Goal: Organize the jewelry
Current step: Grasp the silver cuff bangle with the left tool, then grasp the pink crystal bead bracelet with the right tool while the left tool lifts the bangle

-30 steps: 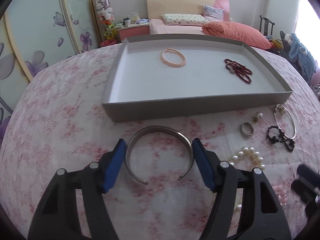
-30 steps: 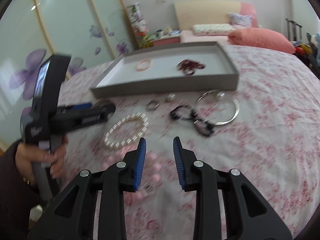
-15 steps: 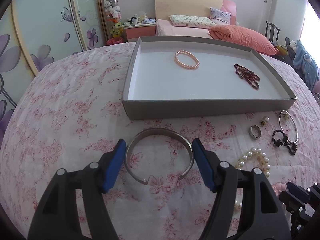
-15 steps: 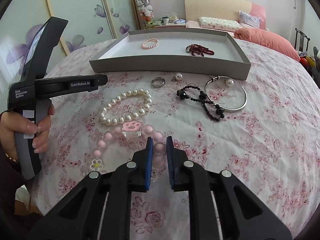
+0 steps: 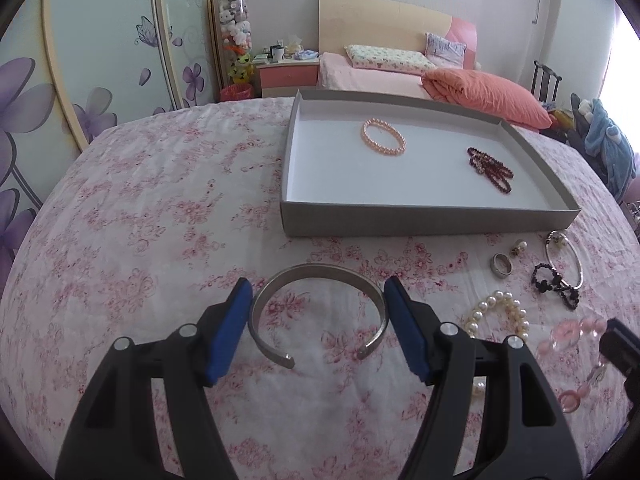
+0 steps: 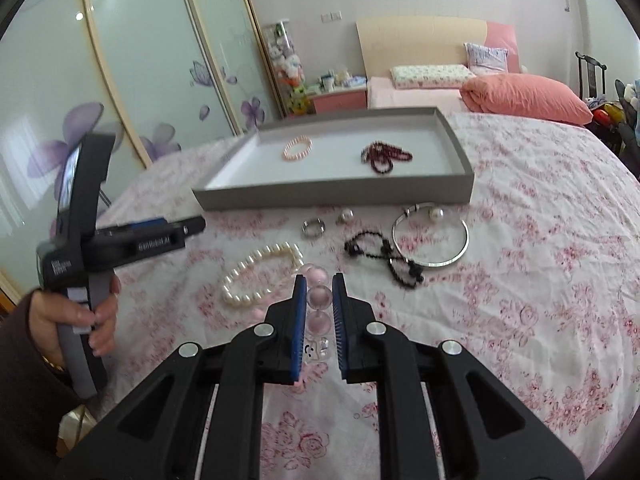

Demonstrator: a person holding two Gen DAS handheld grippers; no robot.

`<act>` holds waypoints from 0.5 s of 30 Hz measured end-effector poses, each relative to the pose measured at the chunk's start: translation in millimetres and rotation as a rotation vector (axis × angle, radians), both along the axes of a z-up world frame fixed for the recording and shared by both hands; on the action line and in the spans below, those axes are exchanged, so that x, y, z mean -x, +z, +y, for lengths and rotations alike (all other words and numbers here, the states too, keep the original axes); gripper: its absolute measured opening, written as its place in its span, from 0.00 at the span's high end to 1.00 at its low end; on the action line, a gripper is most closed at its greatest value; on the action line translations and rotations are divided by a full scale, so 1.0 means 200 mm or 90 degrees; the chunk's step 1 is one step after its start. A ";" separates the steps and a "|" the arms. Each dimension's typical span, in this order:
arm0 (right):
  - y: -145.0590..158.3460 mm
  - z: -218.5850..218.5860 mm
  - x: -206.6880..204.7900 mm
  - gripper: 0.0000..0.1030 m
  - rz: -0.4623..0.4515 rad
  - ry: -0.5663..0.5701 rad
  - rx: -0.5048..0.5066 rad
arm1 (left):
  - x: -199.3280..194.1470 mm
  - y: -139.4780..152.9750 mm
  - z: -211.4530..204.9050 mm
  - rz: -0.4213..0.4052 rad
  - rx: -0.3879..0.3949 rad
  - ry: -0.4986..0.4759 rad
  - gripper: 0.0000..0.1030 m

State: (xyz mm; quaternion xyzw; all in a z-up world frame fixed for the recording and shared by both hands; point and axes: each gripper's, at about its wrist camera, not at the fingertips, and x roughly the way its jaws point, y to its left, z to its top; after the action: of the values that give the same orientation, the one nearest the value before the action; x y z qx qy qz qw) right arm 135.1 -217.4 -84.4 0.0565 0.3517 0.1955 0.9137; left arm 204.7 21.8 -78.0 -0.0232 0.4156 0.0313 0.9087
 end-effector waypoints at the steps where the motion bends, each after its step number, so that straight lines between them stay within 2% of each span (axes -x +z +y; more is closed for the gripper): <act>1: 0.01 0.00 0.00 0.87 -0.005 0.000 -0.007 | 0.02 0.01 0.00 -0.006 0.004 -0.001 0.36; 15: 0.07 -0.02 0.02 0.87 -0.037 -0.001 -0.040 | 0.13 0.08 -0.01 -0.047 0.018 -0.020 0.36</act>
State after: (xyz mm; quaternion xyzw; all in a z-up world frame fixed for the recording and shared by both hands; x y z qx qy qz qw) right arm 130.9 -222.0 -70.0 0.0800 0.3182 0.2073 0.9216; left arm 178.9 19.3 -61.9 -0.0306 0.3827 0.0105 0.9233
